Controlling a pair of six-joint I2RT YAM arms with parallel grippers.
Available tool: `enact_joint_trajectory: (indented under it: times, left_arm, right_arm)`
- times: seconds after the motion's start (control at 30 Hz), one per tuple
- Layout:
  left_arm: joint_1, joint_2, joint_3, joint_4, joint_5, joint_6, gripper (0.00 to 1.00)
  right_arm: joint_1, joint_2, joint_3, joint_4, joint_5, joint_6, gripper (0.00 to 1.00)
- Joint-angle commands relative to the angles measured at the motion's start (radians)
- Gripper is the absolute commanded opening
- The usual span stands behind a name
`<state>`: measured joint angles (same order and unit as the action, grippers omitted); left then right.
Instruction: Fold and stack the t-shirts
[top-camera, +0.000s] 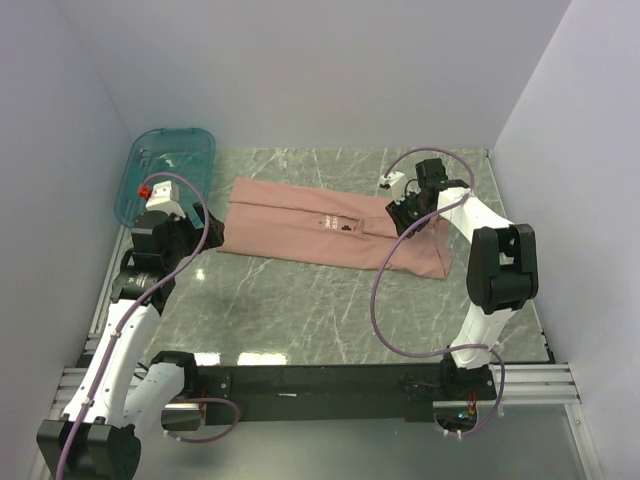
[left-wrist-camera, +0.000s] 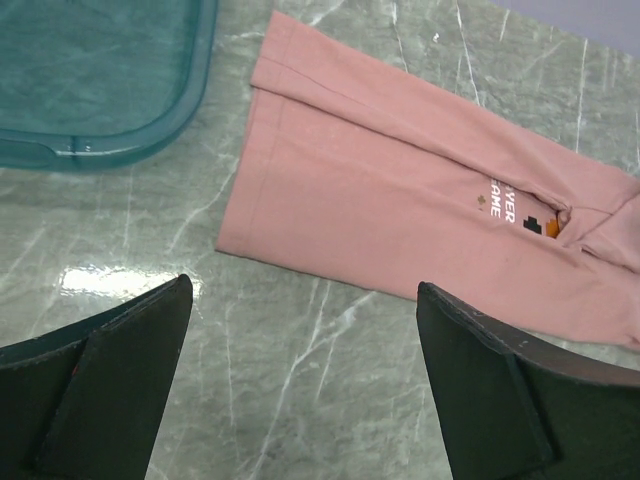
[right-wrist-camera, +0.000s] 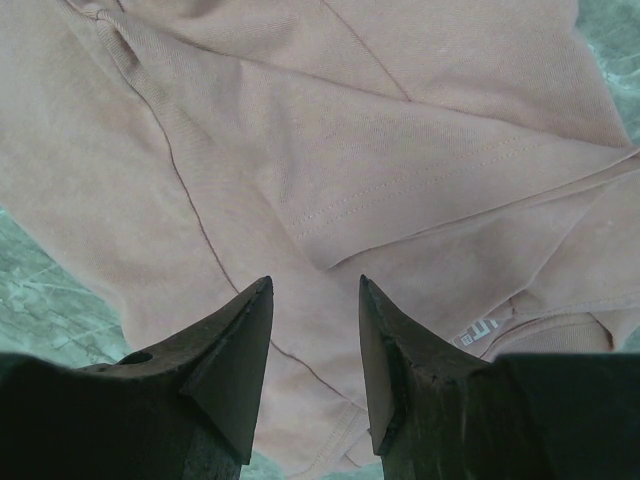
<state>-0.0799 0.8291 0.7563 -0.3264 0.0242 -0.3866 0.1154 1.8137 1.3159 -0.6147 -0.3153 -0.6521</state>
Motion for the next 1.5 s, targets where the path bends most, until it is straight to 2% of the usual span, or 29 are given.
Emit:
enact_joint_trajectory:
  times: [0.0, 0.73, 1.47]
  left_arm:
    - [-0.003, -0.015, 0.006, 0.047, -0.040, 0.029, 0.99]
    - [-0.003, 0.008, 0.012, 0.049, 0.000, 0.022, 0.98]
    - [-0.004, 0.019, 0.011, 0.050, 0.011, 0.020, 0.98]
  right_arm:
    - [-0.002, -0.065, -0.006, 0.000, -0.008, -0.023, 0.47]
    - [-0.005, -0.040, 0.011, -0.005, 0.019, -0.040, 0.47]
    - [0.026, 0.052, 0.052, -0.020, 0.051, -0.058, 0.49]
